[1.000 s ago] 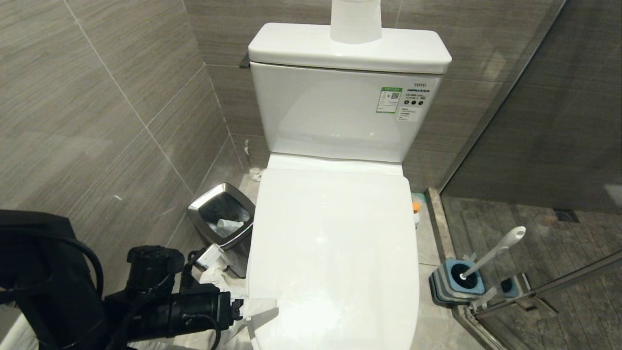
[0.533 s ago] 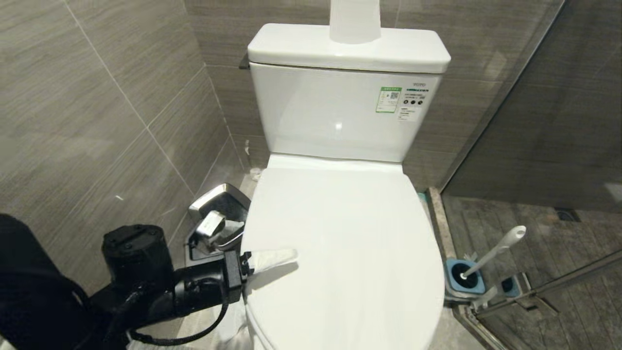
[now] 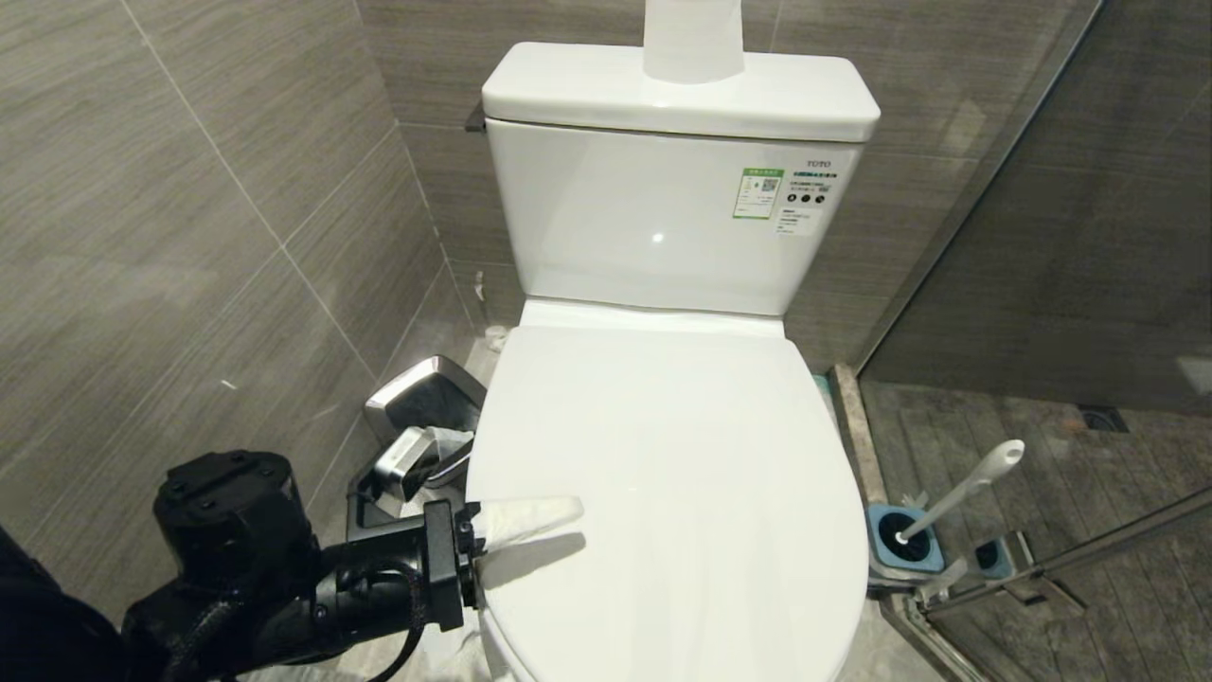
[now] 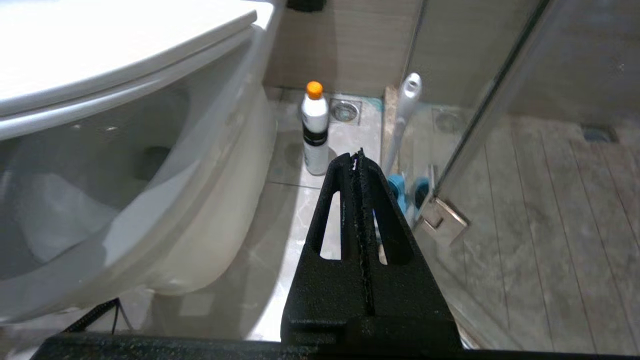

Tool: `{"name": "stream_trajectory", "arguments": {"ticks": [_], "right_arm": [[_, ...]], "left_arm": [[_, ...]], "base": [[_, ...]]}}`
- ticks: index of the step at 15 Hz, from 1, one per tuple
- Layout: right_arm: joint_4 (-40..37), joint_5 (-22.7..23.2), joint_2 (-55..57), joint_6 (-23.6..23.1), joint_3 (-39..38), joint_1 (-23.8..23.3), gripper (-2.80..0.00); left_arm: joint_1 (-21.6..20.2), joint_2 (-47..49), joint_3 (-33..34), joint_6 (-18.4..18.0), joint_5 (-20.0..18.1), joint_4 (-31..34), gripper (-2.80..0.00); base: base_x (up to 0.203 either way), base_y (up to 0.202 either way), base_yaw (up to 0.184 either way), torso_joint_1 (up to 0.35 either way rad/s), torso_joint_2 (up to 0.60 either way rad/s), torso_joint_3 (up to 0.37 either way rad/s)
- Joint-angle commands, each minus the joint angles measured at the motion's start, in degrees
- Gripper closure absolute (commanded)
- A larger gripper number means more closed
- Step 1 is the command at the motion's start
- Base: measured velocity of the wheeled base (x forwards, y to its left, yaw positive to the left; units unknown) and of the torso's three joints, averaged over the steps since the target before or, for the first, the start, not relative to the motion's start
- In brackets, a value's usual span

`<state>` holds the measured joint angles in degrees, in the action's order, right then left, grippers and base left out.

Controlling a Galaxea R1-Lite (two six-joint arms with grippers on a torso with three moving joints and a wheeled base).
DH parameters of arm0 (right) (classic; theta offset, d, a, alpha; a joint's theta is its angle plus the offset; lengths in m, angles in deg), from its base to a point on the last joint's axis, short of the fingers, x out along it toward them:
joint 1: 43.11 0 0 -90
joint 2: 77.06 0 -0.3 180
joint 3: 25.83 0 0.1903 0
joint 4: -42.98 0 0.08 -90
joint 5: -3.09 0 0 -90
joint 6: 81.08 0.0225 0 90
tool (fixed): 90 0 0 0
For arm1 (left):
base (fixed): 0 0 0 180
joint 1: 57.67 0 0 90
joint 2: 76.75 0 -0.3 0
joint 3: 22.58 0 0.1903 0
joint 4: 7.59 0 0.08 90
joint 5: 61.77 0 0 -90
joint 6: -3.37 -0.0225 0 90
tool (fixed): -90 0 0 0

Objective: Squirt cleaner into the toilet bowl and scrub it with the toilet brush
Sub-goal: Use the left hand to lift the toilet lid slightly

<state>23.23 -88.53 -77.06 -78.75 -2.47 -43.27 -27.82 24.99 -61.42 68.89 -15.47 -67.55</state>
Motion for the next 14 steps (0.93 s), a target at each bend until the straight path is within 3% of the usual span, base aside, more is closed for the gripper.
{"name": "stream_trajectory", "arguments": {"ticks": [1, 4, 7, 14], "right_arm": [[-0.01, -0.05, 0.01, 0.05, -1.41, 0.06, 0.0], [-0.01, -0.05, 0.09, 0.05, -1.41, -0.02, 0.0], [-0.01, 0.04, 0.09, -0.04, -1.41, -0.02, 0.0], [-0.01, -0.05, 0.09, 0.05, -1.41, 0.0, 0.0]], "left_arm": [[0.57, -4.78, 2.97, 0.5, 0.08, -0.22, -2.8], [1.57, -10.76, 6.58, 1.83, -0.08, -0.1, -2.8], [1.88, -15.61, 7.04, 6.55, -0.17, 0.15, -2.8], [1.88, -13.88, 1.03, 6.68, 0.37, 0.26, -2.8]], "base": [[0.0, 0.0, 0.0, 0.0, 0.0, 0.0], [0.0, 0.0, 0.0, 0.0, 0.0, 0.0], [0.0, 0.0, 0.0, 0.0, 0.0, 0.0], [0.0, 0.0, 0.0, 0.0, 0.0, 0.0]]}}
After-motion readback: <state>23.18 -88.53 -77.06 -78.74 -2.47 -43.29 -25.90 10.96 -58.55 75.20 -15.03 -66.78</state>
